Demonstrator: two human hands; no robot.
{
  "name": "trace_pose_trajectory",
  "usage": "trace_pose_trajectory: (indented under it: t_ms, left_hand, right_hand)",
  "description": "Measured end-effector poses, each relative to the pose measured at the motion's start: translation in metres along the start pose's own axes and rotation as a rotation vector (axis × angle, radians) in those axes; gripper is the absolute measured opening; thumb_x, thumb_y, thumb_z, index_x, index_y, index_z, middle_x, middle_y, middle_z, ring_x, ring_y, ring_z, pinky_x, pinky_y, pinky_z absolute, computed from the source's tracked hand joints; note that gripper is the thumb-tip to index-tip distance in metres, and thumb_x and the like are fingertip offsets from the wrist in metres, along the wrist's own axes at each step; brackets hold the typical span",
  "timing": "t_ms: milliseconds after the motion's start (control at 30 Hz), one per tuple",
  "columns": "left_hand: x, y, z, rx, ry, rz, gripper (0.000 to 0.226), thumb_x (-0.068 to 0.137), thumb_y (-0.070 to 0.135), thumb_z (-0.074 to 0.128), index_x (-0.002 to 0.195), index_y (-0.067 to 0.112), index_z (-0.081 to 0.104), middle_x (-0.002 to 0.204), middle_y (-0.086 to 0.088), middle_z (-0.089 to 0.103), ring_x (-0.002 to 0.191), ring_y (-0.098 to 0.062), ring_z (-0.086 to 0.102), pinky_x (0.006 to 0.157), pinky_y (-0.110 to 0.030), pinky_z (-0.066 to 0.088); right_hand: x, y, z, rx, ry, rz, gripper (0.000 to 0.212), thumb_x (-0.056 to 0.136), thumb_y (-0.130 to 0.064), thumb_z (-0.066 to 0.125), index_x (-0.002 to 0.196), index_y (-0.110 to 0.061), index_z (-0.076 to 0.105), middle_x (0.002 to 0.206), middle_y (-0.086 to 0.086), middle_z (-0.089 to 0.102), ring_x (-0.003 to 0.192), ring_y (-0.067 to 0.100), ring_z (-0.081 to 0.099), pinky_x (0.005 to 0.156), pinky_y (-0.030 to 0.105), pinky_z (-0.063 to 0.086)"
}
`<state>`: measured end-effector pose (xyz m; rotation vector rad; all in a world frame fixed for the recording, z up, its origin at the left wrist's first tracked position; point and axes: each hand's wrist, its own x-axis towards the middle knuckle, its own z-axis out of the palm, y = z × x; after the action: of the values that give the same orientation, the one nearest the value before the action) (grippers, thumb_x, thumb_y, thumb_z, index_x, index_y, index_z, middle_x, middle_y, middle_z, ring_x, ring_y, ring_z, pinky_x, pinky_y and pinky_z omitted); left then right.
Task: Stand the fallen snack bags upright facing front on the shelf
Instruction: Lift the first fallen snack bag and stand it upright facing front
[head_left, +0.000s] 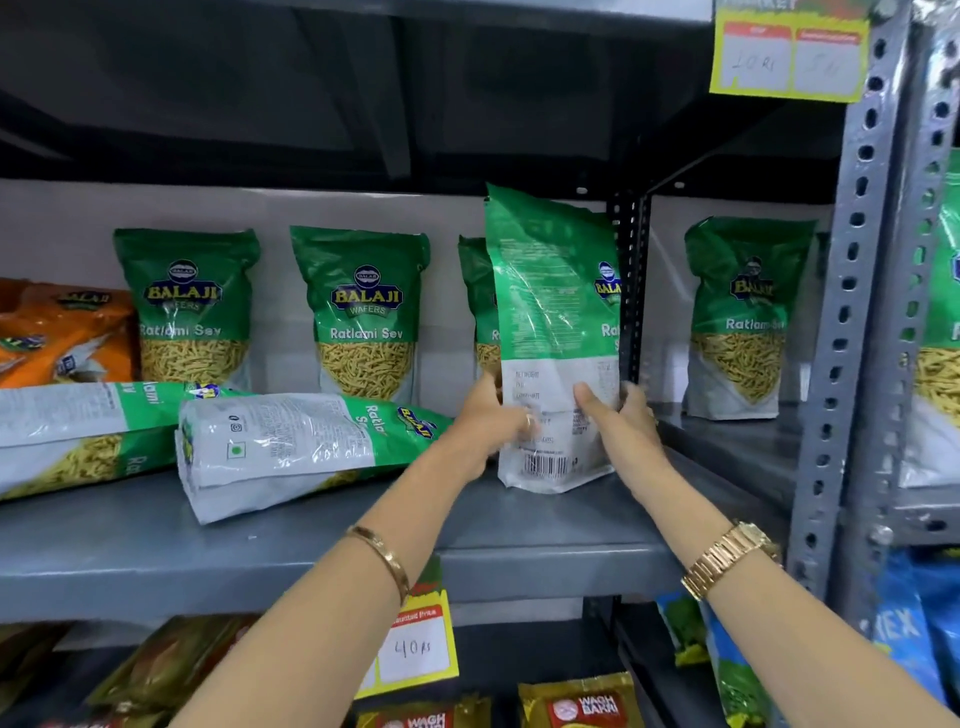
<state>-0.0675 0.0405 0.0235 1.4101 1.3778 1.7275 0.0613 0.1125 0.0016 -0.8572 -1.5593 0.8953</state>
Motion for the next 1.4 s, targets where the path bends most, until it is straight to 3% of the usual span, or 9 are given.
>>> trace_pose_trajectory:
  t_ms: [133, 267, 367, 533, 667, 833, 967, 1167, 1400]
  left_hand:
    - [0.015, 0.017, -0.018, -0.417, 0.21, -0.166, 0.017, 0.079, 0.019, 0.05, 0.063, 0.016, 0.05, 0.063, 0.001, 0.054, 0.06, -0.018, 0.044, 0.055, -0.025, 0.031]
    - [0.034, 0.022, -0.026, -0.31, 0.234, -0.184, 0.031, 0.094, 0.035, 0.039, 0.072, 0.019, 0.054, 0.07, -0.001, 0.058, 0.068, -0.018, 0.051, 0.067, -0.029, 0.041]
    - [0.034, 0.008, -0.015, -0.201, 0.082, -0.245, 0.037, 0.097, 0.03, 0.032, 0.068, 0.015, 0.051, 0.05, 0.001, 0.057, 0.043, -0.011, 0.05, 0.045, -0.021, 0.039]
    - [0.034, -0.002, -0.005, 0.072, -0.077, -0.251, 0.032, 0.095, 0.028, 0.036, 0.074, 0.017, 0.057, 0.075, -0.004, 0.062, 0.074, -0.022, 0.056, 0.083, -0.037, 0.049]
    - [0.028, 0.004, -0.007, 0.084, -0.056, -0.204, 0.026, 0.091, 0.035, 0.052, 0.077, 0.014, 0.057, 0.071, -0.006, 0.06, 0.061, -0.022, 0.057, 0.061, -0.031, 0.054]
    - [0.025, 0.005, -0.008, 0.153, 0.097, -0.028, 0.042, 0.079, 0.045, 0.067, 0.061, 0.007, 0.06, 0.052, -0.01, 0.063, 0.043, -0.024, 0.058, 0.042, -0.024, 0.049]
    - [0.039, -0.002, -0.013, 0.075, 0.277, 0.013, 0.047, 0.078, 0.053, 0.063, 0.063, 0.009, 0.06, 0.057, -0.004, 0.061, 0.058, -0.023, 0.057, 0.065, -0.033, 0.049]
    - [0.047, -0.005, -0.014, -0.152, -0.015, -0.203, 0.081, 0.081, 0.068, 0.038, 0.146, 0.02, 0.031, 0.15, -0.011, 0.038, 0.138, -0.029, 0.036, 0.114, -0.049, 0.027]
    - [0.04, -0.008, -0.011, -0.074, -0.226, -0.225, 0.14, 0.002, 0.083, 0.065, 0.123, 0.014, 0.052, 0.122, -0.008, 0.06, 0.116, -0.026, 0.052, 0.109, -0.045, 0.033]
  right_hand:
    - [-0.011, -0.002, -0.004, -0.18, 0.225, -0.19, 0.061, 0.086, -0.043, 0.056, 0.135, -0.012, 0.036, 0.142, 0.012, 0.039, 0.128, 0.029, 0.04, 0.104, 0.037, 0.032]
    - [-0.015, -0.004, -0.003, -0.218, 0.328, -0.285, 0.037, 0.087, -0.034, 0.057, 0.115, -0.012, 0.048, 0.121, 0.01, 0.052, 0.11, 0.029, 0.051, 0.087, 0.034, 0.04]
    - [-0.017, -0.003, -0.002, -0.272, 0.264, -0.3, 0.032, 0.086, -0.033, 0.059, 0.108, -0.013, 0.05, 0.104, 0.007, 0.055, 0.098, 0.023, 0.05, 0.077, 0.029, 0.034]
    - [-0.013, -0.001, -0.001, -0.311, 0.192, -0.241, 0.042, 0.086, -0.044, 0.055, 0.116, -0.015, 0.047, 0.106, 0.0, 0.049, 0.1, 0.018, 0.046, 0.086, 0.034, 0.038]
    - [-0.002, 0.001, -0.003, 0.064, 0.09, -0.038, 0.026, 0.087, -0.041, 0.053, 0.101, -0.021, 0.063, 0.109, 0.001, 0.061, 0.11, 0.022, 0.055, 0.091, 0.033, 0.04]
    - [0.022, 0.009, -0.005, 0.339, 0.059, 0.185, 0.075, 0.045, -0.072, 0.056, 0.097, -0.021, 0.072, 0.113, 0.008, 0.067, 0.109, 0.031, 0.06, 0.104, 0.047, 0.041]
    - [0.01, 0.005, -0.003, 0.216, 0.033, 0.041, 0.066, 0.075, -0.073, 0.04, 0.11, -0.022, 0.065, 0.121, 0.008, 0.064, 0.113, 0.025, 0.057, 0.104, 0.042, 0.039]
    - [-0.025, -0.011, -0.007, -0.125, 0.111, -0.531, 0.087, 0.061, -0.082, 0.046, 0.12, -0.018, 0.04, 0.102, -0.01, 0.057, 0.099, 0.014, 0.057, 0.08, 0.026, 0.046]
    - [-0.02, -0.01, 0.0, -0.06, 0.003, -0.399, 0.062, 0.06, -0.019, 0.085, 0.1, -0.032, 0.04, 0.101, -0.012, 0.057, 0.097, 0.01, 0.058, 0.079, 0.025, 0.045]
